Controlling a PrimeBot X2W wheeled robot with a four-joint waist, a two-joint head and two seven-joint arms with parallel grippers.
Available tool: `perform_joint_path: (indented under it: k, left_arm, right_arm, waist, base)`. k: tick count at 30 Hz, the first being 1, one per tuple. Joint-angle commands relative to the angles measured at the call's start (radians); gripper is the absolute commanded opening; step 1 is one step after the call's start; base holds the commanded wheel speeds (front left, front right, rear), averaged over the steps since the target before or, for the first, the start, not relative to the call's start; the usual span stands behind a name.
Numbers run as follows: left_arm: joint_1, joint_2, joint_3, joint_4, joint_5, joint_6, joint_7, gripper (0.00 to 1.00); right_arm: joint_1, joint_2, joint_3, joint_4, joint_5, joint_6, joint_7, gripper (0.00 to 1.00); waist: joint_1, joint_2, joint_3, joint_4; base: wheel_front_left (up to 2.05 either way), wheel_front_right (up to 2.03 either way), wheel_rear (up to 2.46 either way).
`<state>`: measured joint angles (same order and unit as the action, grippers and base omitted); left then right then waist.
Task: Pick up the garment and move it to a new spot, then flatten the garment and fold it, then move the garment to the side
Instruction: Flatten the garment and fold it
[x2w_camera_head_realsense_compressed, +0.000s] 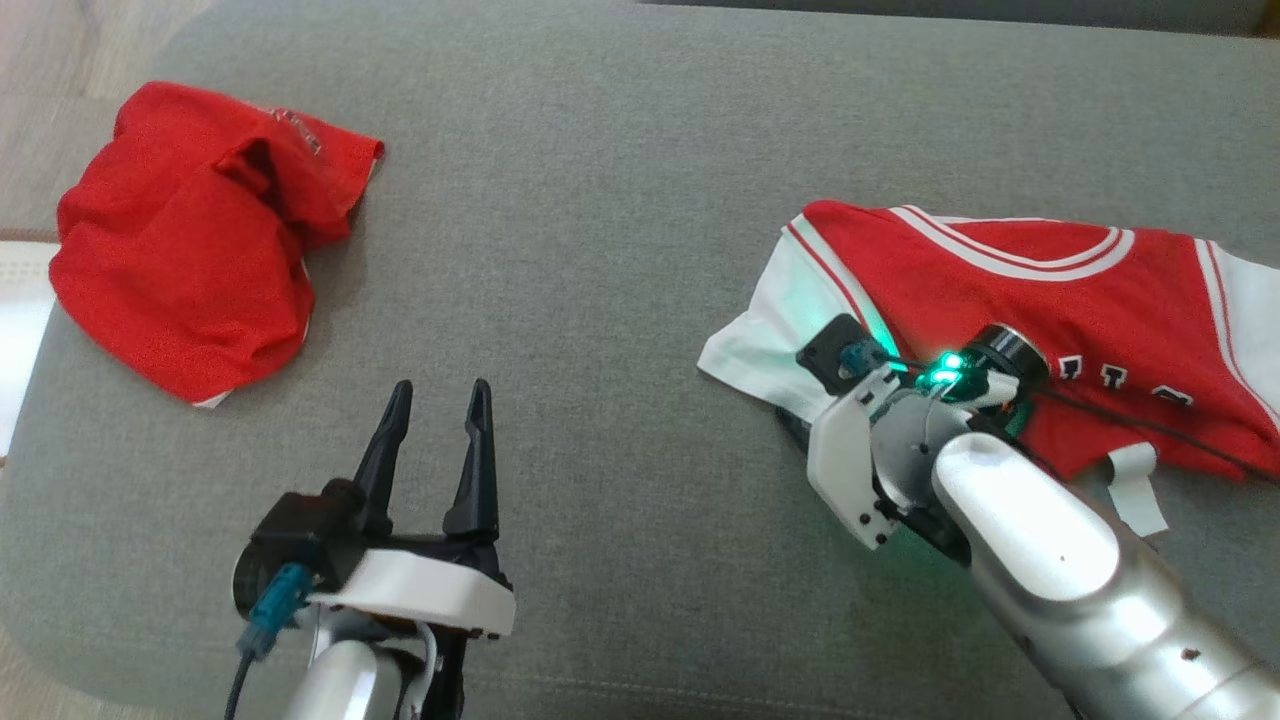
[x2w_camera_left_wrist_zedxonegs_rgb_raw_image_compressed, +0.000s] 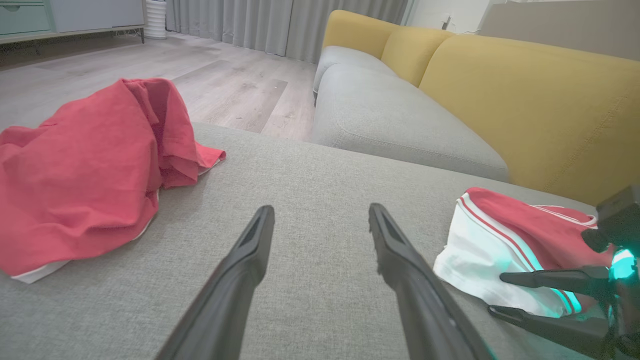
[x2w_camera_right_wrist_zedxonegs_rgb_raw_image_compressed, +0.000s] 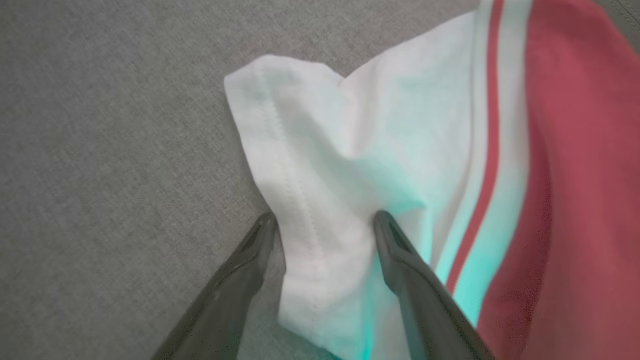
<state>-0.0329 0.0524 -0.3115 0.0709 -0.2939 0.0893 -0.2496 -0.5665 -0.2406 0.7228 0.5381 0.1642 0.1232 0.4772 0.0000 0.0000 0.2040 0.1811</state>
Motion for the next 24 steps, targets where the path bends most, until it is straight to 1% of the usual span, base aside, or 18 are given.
perform_joint_path:
  k: [1,2,3,5,8,12,18,24]
  left_arm:
    - [-0.035,-0.002,0.027,-0.03,-0.006,0.009,-0.012,1.0]
    - [-0.037,-0.002,0.025,-0.03,-0.007,0.01,-0.012,1.0]
    - [-0.039,-0.002,0.024,-0.03,-0.008,0.011,-0.012,1.0]
    - [-0.04,-0.002,0.022,-0.029,-0.01,0.014,-0.012,1.0]
    - [-0.037,-0.002,0.026,-0.024,-0.01,0.016,-0.012,1.0]
    - [-0.027,-0.002,0.036,-0.02,-0.003,0.015,-0.012,1.0]
    - [-0.006,-0.002,0.045,-0.016,0.004,0.013,-0.012,1.0]
    - [0.02,-0.002,0.053,-0.014,0.007,0.01,-0.012,1.0]
  right_arm:
    - [-0.017,0.004,0.018,0.001,-0.009,0.008,0.018,1.0]
    - [-0.021,0.006,0.019,0.012,-0.005,0.008,0.025,0.32]
    - [-0.024,0.01,0.018,0.02,0.001,0.008,0.027,0.0]
    - [-0.029,0.023,0.004,0.031,0.022,0.008,0.022,0.0]
    - [-0.036,0.059,-0.044,0.029,0.047,0.008,-0.02,0.0]
    - [-0.045,0.117,-0.101,-0.008,0.079,0.008,-0.086,0.0]
    - [-0.065,0.167,-0.149,-0.151,0.151,0.008,-0.141,0.0]
    - [-0.077,0.184,-0.197,-0.329,0.204,0.008,-0.137,0.0]
  waist:
    - [0.0,0.0,0.007,0.008]
    - [0.0,0.0,0.008,0.011]
    - [0.0,0.0,0.009,0.013]
    - [0.0,0.0,0.008,0.015]
    - [0.0,0.0,-0.004,0.011]
    - [0.0,0.0,-0.033,-0.002]
    - [0.0,0.0,-0.089,-0.028]
    - [0.0,0.0,-0.14,-0.05]
  base:
    - [0.0,0.0,0.0]
    - [0.0,0.0,0.0]
    - [0.0,0.0,0.0]
    - [0.0,0.0,0.0]
    - [0.0,0.0,0.0]
    - [0.0,0.0,0.0]
    - [0.0,0.0,0.0]
    - [0.0,0.0,0.0]
